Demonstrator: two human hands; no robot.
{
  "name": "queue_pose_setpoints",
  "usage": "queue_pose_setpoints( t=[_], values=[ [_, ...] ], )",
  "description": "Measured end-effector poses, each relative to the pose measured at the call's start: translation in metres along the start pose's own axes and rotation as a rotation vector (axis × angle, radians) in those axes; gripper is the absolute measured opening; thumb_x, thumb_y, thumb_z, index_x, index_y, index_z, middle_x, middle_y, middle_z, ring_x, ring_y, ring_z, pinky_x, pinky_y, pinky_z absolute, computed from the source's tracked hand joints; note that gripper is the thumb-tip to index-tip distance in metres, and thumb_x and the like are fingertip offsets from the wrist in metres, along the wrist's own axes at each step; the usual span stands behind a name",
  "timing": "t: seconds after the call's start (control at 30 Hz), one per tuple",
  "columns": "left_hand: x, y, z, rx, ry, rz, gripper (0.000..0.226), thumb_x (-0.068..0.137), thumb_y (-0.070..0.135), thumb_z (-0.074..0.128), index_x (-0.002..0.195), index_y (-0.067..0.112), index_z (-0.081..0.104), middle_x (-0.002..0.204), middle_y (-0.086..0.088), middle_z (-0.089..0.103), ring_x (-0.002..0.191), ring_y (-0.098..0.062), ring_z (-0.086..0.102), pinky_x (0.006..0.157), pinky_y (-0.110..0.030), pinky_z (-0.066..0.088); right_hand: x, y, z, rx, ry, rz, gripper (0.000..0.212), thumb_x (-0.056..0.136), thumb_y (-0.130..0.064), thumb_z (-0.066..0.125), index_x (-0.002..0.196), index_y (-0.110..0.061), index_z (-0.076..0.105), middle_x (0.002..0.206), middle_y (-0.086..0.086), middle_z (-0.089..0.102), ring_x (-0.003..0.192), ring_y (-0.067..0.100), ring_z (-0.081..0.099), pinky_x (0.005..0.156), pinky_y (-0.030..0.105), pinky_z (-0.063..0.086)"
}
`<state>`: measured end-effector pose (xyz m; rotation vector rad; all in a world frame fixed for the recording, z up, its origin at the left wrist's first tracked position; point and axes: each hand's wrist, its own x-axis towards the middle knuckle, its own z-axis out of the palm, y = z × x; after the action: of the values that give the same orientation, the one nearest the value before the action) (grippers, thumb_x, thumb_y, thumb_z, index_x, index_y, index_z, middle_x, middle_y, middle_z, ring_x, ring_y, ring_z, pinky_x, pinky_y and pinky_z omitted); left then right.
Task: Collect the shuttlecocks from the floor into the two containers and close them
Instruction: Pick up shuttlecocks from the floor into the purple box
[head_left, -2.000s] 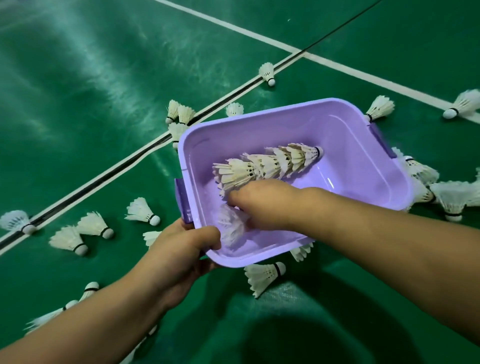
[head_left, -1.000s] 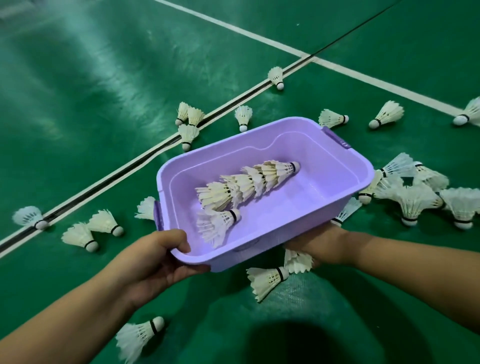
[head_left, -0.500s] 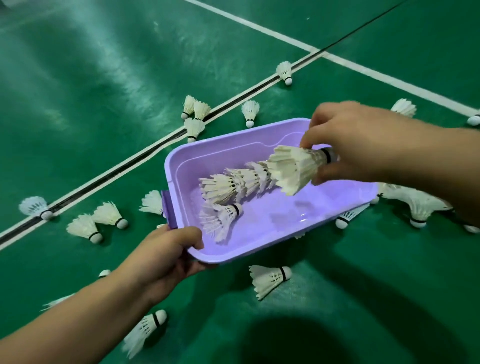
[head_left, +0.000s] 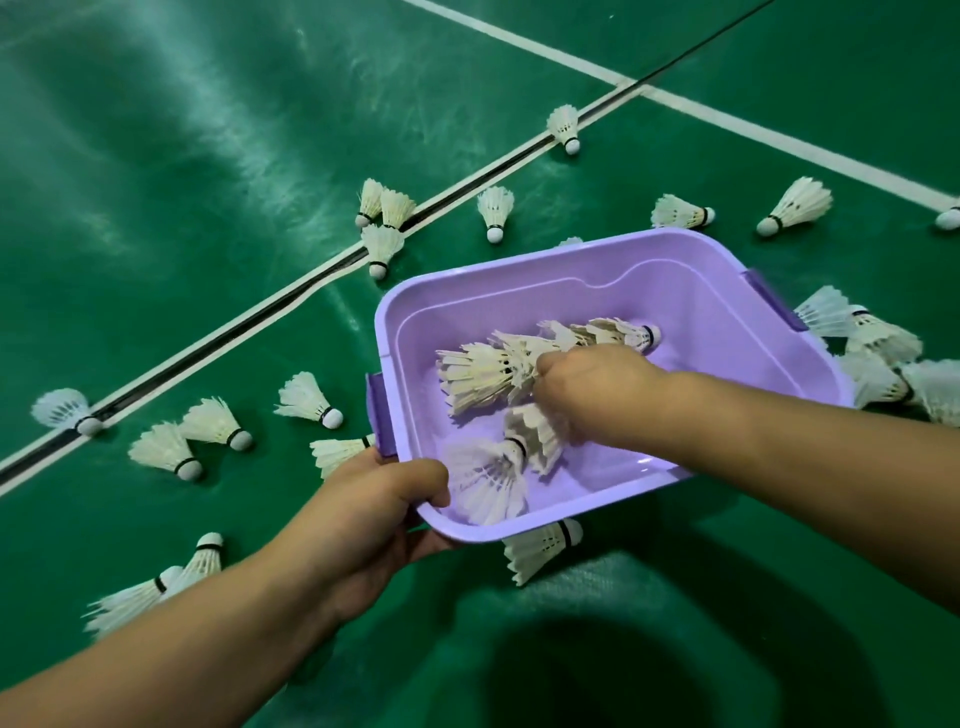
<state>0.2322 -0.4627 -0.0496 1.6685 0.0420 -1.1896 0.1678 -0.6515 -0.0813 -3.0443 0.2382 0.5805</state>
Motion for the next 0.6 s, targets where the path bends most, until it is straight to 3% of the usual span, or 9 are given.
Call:
queue_pose_setpoints(
  t=[0.17, 0.33, 0.43, 0.5, 0.6],
  values=[
    [0.001, 0.000, -0.001, 0.003, -0.053, -0.021, 0.038, 0.079, -0.015, 0.039, 0.098, 0.005, 0.065, 0.087, -0.013, 0.076, 0.071, -0.024, 0.070, 0.066, -0.036, 0.059, -0.006, 0.005, 0.015, -0.081, 0.035, -0.259, 0.031, 0.081, -0.020, 0.063, 0.112, -0.021, 0.058, 0.122, 0.001, 0.052, 0.110, 0.023, 0.051, 0.073, 0.032, 0.045],
    [0.002, -0.004, -0.003, 0.010, -0.076, -0.015, 0.051, 0.055, -0.006, 0.050, 0.104, 0.004, 0.065, 0.096, -0.014, 0.075, 0.086, -0.030, 0.069, 0.073, -0.039, 0.059, -0.006, 0.000, 0.018, 0.161, -0.057, -0.307, 0.032, 0.077, -0.046, 0.068, 0.084, -0.020, 0.051, 0.096, 0.001, 0.058, 0.087, 0.022, 0.055, 0.067, 0.031, 0.043],
    [0.003, -0.005, -0.006, 0.031, -0.058, 0.002, 0.054, 0.053, -0.002, 0.049, 0.103, 0.005, 0.065, 0.099, -0.014, 0.075, 0.088, -0.029, 0.069, 0.073, -0.039, 0.059, -0.009, 0.009, 0.020, 0.356, -0.119, -0.268, 0.033, 0.079, -0.046, 0.068, 0.084, -0.017, 0.052, 0.085, 0.001, 0.059, 0.077, 0.021, 0.055, 0.064, 0.029, 0.042],
    [0.004, -0.004, -0.008, 0.040, -0.042, 0.005, 0.054, 0.052, -0.002, 0.049, 0.104, 0.004, 0.065, 0.103, -0.018, 0.073, 0.090, -0.030, 0.068, 0.079, -0.042, 0.056, -0.011, 0.019, 0.021, 0.434, -0.140, -0.232, 0.031, 0.079, -0.043, 0.069, 0.086, -0.017, 0.052, 0.081, -0.004, 0.056, 0.069, 0.011, 0.051, 0.059, 0.019, 0.039],
    [0.006, -0.004, -0.009, 0.036, -0.025, -0.002, 0.050, 0.055, -0.004, 0.049, 0.101, 0.003, 0.066, 0.105, -0.020, 0.072, 0.090, -0.031, 0.066, 0.081, -0.043, 0.055, -0.019, 0.033, 0.024, 0.553, -0.143, -0.196, 0.026, 0.078, -0.039, 0.072, 0.079, -0.030, 0.047, 0.077, -0.016, 0.050, 0.066, -0.001, 0.047, 0.057, 0.009, 0.036]
  ],
)
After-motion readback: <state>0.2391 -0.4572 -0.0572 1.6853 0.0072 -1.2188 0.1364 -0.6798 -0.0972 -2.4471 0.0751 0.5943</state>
